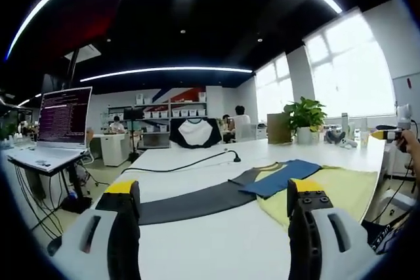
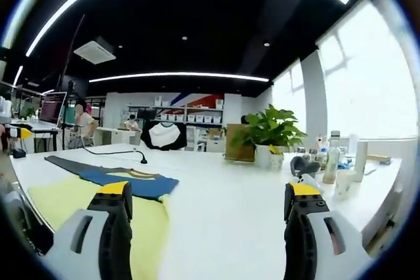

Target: Fold the garment on the visible template until the final outline fits inside the template.

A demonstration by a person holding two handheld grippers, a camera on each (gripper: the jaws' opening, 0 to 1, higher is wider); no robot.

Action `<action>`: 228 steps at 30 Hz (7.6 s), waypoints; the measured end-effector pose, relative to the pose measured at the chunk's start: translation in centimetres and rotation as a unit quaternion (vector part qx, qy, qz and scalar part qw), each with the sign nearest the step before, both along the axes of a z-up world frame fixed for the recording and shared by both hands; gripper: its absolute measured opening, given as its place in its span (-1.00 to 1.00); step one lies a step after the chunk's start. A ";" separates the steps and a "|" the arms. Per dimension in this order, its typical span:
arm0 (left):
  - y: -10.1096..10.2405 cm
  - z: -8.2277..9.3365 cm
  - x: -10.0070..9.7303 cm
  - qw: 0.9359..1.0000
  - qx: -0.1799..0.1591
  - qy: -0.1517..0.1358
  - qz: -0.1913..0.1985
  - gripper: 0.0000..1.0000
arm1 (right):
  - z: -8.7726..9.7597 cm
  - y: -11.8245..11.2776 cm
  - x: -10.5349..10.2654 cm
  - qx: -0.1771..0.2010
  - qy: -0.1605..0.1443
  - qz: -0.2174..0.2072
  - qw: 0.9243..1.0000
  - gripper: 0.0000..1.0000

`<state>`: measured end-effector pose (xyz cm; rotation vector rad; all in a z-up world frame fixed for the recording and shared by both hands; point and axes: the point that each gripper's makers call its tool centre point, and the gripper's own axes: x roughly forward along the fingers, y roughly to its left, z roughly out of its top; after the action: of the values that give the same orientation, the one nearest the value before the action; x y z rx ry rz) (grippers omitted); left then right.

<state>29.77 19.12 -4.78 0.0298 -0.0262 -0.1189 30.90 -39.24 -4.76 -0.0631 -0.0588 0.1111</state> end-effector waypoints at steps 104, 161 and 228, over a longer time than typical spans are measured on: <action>5.5 -0.6 16.0 0.983 -0.149 0.097 0.048 -0.93 | -1.1 -2.3 -0.4 0.023 0.024 -0.024 0.999 0.99; -21.3 8.7 22.9 0.988 -0.014 0.077 -0.133 -0.93 | 0.1 -0.8 -1.0 -0.002 -0.007 0.004 1.000 0.99; -36.4 -13.2 23.4 0.950 0.037 0.230 -0.207 -0.95 | -3.5 -0.3 0.2 -0.003 0.046 0.007 0.999 0.97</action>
<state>53.19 -17.29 -17.95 0.0700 0.4405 -0.5446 31.08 -39.53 -8.21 -0.0639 0.0339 0.1278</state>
